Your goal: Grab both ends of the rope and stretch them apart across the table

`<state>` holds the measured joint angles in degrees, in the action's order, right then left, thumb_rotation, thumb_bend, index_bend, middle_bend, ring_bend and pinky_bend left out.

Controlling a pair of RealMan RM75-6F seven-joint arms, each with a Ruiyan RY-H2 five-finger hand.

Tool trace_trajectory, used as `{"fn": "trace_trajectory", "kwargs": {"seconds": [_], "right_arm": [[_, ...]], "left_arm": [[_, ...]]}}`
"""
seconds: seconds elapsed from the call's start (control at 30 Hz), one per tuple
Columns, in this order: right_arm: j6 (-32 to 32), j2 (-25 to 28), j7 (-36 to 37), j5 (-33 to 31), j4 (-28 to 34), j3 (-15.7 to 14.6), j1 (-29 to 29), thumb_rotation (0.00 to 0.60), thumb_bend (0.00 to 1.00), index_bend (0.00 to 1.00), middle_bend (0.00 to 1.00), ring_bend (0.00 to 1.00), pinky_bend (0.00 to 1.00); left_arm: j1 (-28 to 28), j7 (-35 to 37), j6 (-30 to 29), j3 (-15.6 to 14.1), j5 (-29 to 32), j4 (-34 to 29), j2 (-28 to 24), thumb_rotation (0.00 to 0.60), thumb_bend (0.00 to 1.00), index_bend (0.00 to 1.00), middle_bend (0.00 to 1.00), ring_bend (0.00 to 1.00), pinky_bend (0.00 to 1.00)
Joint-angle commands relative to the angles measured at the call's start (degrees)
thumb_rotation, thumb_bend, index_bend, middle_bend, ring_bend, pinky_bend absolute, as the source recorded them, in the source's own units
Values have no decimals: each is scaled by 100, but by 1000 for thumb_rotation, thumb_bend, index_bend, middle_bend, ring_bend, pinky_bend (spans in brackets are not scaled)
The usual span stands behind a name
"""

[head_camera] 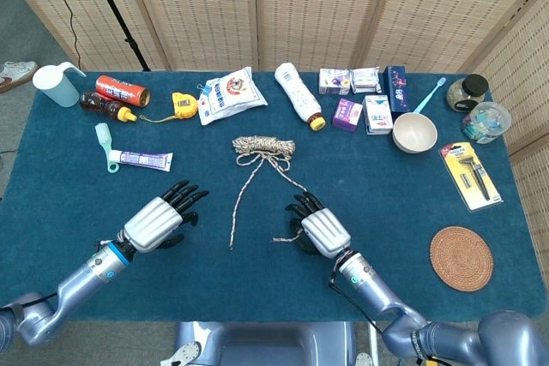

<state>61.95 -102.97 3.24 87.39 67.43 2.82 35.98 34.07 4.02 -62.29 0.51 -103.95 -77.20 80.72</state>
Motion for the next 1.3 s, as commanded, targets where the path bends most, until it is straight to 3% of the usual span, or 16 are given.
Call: {"fn": "trace_trajectory", "kwargs": {"seconds": [0.03, 0.33, 1.3], "right_arm": [[3, 4, 2, 1, 5, 1, -5, 600, 449, 580, 223, 82, 0], [9, -2, 14, -11, -6, -6, -38, 600, 449, 580, 223, 83, 0], [-66, -68, 348, -66, -341, -29, -114, 600, 449, 583, 223, 83, 0]], "left_arm": [[159, 38, 58, -50, -69, 171, 178, 600, 271, 474, 67, 6, 0], [355, 86, -6, -70, -43, 516, 547, 600, 272, 540, 0, 0, 0], [863, 11, 452, -158, 304, 1371, 1551, 600, 302, 513, 0, 0, 0]]}}
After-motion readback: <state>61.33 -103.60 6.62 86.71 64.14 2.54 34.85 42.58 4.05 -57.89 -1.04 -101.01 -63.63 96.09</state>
